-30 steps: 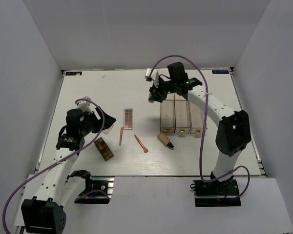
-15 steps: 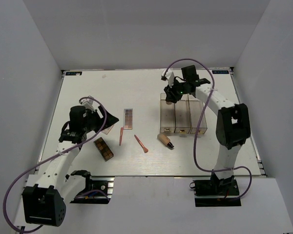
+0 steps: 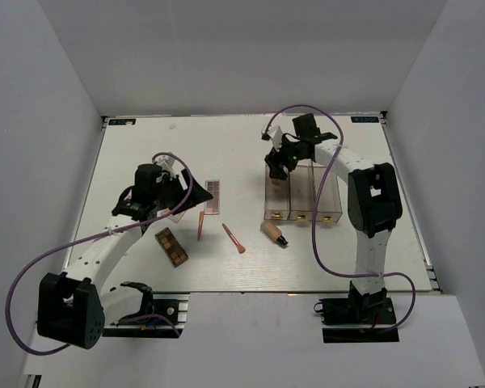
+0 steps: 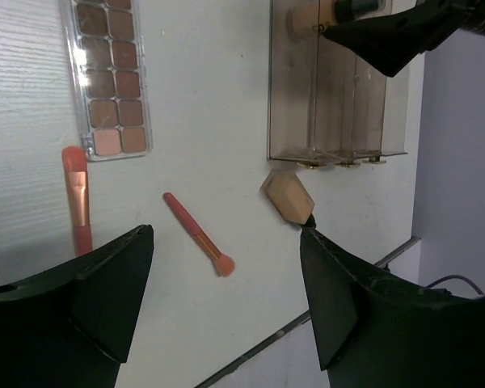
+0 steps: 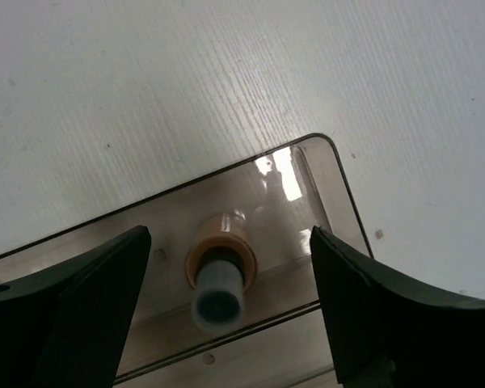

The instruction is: Organize the makeup

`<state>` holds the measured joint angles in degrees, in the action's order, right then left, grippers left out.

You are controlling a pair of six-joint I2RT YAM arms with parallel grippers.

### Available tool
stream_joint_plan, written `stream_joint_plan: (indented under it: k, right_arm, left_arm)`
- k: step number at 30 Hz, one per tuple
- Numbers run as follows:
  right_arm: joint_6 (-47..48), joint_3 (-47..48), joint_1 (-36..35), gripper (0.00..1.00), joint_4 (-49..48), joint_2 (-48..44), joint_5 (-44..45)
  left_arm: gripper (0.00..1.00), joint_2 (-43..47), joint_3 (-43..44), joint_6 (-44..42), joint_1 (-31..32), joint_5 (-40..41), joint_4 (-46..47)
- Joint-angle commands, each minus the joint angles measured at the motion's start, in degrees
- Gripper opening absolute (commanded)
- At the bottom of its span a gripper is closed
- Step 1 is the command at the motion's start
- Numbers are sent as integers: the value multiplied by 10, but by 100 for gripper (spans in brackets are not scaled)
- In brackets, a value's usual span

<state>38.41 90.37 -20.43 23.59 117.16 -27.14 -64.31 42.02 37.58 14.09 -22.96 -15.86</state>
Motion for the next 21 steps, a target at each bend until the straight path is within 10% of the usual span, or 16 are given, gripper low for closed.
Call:
stream_joint_plan:
  k: [1,14,21]
  right_arm:
    - [6,27,-1,87,-21,-6,-6]
    - [91,-130,24,70,6,-257,-172]
    - [207,-304,12,11,110,-405,-233]
  left_arm:
    - [83,-18,34,6,30,21,7]
    - [75,-80,68,9,113,117,-44]
    - [71,-91,65,8,140,156,-55]
